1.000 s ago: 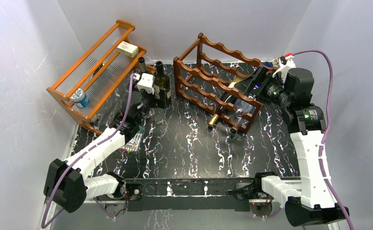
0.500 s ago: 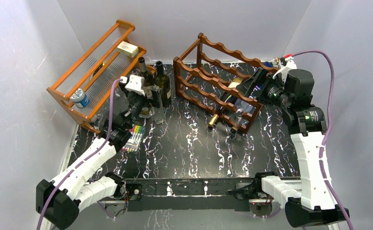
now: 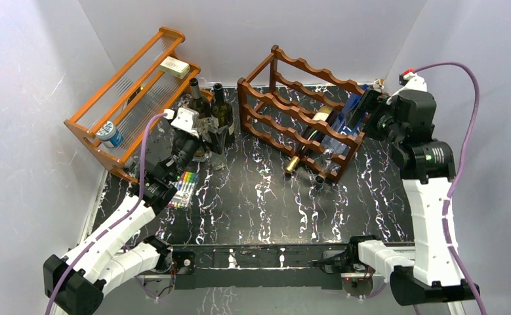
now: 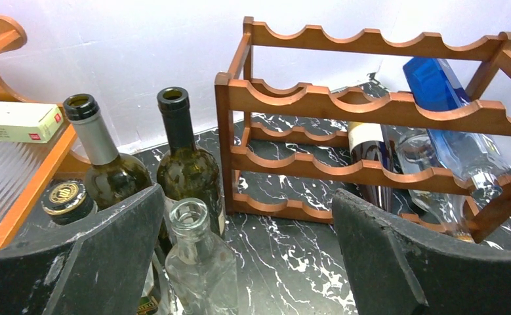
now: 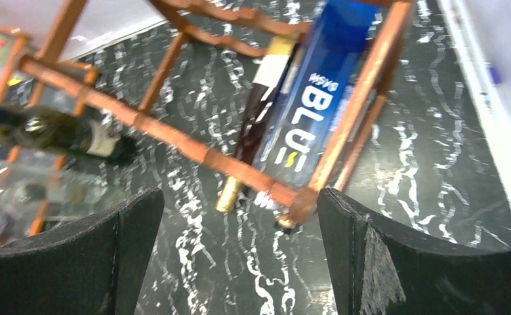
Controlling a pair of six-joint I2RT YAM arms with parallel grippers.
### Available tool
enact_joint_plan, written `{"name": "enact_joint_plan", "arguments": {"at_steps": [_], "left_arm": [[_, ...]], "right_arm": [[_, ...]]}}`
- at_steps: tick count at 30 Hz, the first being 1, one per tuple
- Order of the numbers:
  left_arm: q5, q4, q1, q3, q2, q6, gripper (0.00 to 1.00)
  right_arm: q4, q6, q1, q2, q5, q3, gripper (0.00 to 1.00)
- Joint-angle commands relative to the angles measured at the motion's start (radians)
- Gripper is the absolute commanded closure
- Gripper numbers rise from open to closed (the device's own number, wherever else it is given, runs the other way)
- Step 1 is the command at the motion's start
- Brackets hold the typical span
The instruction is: Take the wine bottle off the wine rack
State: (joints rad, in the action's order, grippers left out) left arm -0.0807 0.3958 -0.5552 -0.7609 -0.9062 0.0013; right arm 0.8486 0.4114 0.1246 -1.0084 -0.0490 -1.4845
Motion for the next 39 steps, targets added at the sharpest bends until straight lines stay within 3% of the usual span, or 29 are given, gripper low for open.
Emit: {"name": "enact_joint_plan", "arguments": {"at_steps": [1, 6, 11, 22, 39], "left_arm": [[0.022, 0.005, -0.016, -0.012, 0.015, 0.019, 0.02], [0.013, 0.008, -0.022, -0.008, 0.032, 0.034, 0.02], [0.000, 0.017, -0.025, -0.001, 0.045, 0.041, 0.02], [0.047, 0.021, -0.041, -0.005, 0.051, 0.007, 0.02], [0.058, 0.010, -0.066, -0.013, 0.059, 0.002, 0.02]], "right_arm": [[0.050, -0.032, -0.004, -0.093, -0.237, -0.112, 0.02], [0.066, -0.023, -0.005, -0.216, -0.250, -0.232, 0.02], [0.105, -0.013, -0.004, -0.343, -0.157, -0.327, 0.02], [0.207, 0.001, -0.004, -0.545, -0.182, -0.425, 0.02], [0.361, 0.062, -0.006, -0.961, -0.462, -0.750, 0.06]]}}
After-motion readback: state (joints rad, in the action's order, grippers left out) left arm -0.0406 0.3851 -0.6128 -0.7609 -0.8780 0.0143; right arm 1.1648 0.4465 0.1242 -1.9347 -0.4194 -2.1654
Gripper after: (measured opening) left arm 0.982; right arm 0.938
